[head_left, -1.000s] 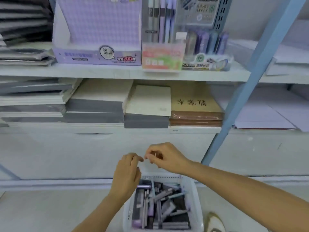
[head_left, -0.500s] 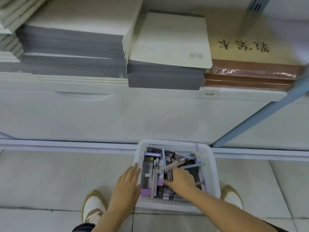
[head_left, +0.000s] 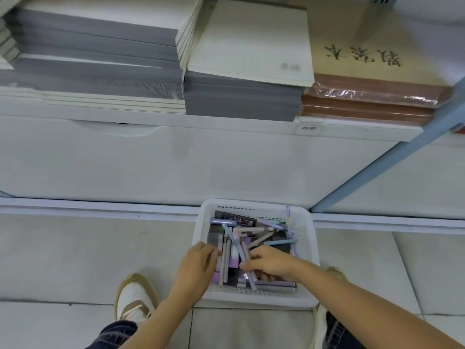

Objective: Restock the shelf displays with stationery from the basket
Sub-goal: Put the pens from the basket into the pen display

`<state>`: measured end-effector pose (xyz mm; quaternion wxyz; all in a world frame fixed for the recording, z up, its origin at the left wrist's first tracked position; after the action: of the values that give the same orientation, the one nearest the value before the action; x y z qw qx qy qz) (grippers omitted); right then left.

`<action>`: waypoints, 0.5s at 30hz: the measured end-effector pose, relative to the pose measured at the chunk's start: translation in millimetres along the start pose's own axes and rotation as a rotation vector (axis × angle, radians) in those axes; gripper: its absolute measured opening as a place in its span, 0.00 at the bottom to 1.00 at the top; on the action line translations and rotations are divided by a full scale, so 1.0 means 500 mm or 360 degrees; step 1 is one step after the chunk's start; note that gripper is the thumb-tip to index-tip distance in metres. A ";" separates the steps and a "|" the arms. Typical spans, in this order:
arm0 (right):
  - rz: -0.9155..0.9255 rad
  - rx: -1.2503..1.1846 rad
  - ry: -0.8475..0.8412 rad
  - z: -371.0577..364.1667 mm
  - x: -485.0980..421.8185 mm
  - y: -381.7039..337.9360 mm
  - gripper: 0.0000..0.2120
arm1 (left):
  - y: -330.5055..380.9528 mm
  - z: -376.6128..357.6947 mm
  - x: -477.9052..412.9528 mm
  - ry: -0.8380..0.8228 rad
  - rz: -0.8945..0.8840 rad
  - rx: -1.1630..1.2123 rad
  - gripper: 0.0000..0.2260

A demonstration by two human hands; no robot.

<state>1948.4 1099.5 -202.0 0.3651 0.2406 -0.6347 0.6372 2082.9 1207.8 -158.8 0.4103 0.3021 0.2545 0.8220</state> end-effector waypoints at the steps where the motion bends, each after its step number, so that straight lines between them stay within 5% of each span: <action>1: 0.0067 -0.0009 -0.0038 -0.004 0.010 -0.013 0.08 | 0.001 -0.016 -0.002 -0.0148 0.0195 0.0272 0.11; 4: 0.0253 -0.0008 -0.0120 -0.025 0.032 -0.052 0.07 | 0.025 -0.071 0.002 -0.0461 0.0586 0.1072 0.16; 6: 0.0317 0.0060 -0.0165 -0.047 0.038 -0.068 0.06 | 0.035 -0.084 0.003 -0.0419 0.0706 0.1382 0.14; 11: 0.0420 0.0066 -0.0144 -0.063 0.029 -0.089 0.11 | 0.009 -0.055 -0.001 -0.0069 0.0858 0.1626 0.13; 15: 0.0326 0.0063 0.0251 -0.016 -0.004 -0.070 0.08 | -0.039 0.000 -0.003 0.0166 0.0840 0.1462 0.09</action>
<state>1977.9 1104.5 -182.2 0.3419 0.1307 -0.6125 0.7006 2093.8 1217.0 -172.1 0.0018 0.4631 0.5236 0.7151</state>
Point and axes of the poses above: each hand's wrist, its own x-axis away from the middle knuckle, its own z-axis out of the back of the hand, y = z × x, the point moved 7 cm from there along -x, towards the middle knuckle, and after that the axes turned 1 degree about z, right-handed, at the moved point
